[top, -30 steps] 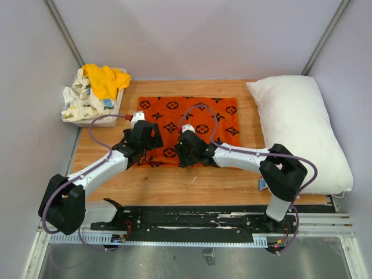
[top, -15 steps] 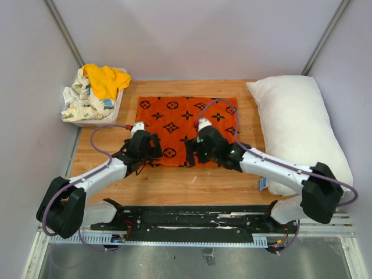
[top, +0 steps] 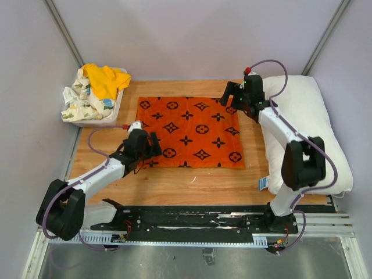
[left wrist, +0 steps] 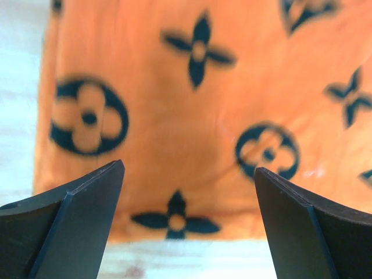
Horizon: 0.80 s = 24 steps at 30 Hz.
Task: Remove the pillowcase from the pillow
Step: Fold the pillowcase at the center of the board.
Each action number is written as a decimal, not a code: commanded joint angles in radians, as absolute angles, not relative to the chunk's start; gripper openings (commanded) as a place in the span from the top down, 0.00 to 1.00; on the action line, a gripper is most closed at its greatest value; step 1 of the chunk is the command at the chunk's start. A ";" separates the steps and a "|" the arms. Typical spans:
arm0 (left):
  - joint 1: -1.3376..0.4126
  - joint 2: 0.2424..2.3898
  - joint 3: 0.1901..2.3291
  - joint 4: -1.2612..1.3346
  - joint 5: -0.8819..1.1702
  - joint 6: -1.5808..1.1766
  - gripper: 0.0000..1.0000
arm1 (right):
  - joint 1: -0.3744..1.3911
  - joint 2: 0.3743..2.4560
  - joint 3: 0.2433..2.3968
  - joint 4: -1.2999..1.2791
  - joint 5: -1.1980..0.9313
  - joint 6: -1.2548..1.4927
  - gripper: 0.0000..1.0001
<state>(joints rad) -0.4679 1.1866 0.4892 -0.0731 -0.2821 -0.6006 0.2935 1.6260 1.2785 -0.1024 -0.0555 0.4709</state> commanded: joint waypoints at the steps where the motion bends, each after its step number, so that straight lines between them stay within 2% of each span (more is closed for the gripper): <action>1: -0.354 1.219 0.745 -0.002 -0.209 -0.453 0.01 | 0.167 1.845 1.507 -0.145 -0.213 0.417 0.12; 5: -0.225 1.433 1.027 0.043 -0.094 -0.342 0.04 | 0.120 2.106 1.840 -0.288 -0.342 0.320 0.16; 10: -0.152 1.817 1.400 -0.095 -0.033 -0.231 0.18 | 0.104 2.366 2.214 -0.522 -0.350 0.172 0.24; 14: -0.106 2.012 1.607 -0.164 -0.089 -0.159 0.29 | 0.087 2.409 2.230 -0.508 -0.346 0.149 0.28; 17: -0.062 2.106 1.687 -0.145 -0.001 -0.147 0.34 | 0.084 2.426 2.229 -0.490 -0.320 0.142 0.31; 24: -0.040 2.284 1.901 -0.231 0.012 -0.067 0.36 | 0.083 2.411 2.135 -0.449 -0.172 0.142 0.39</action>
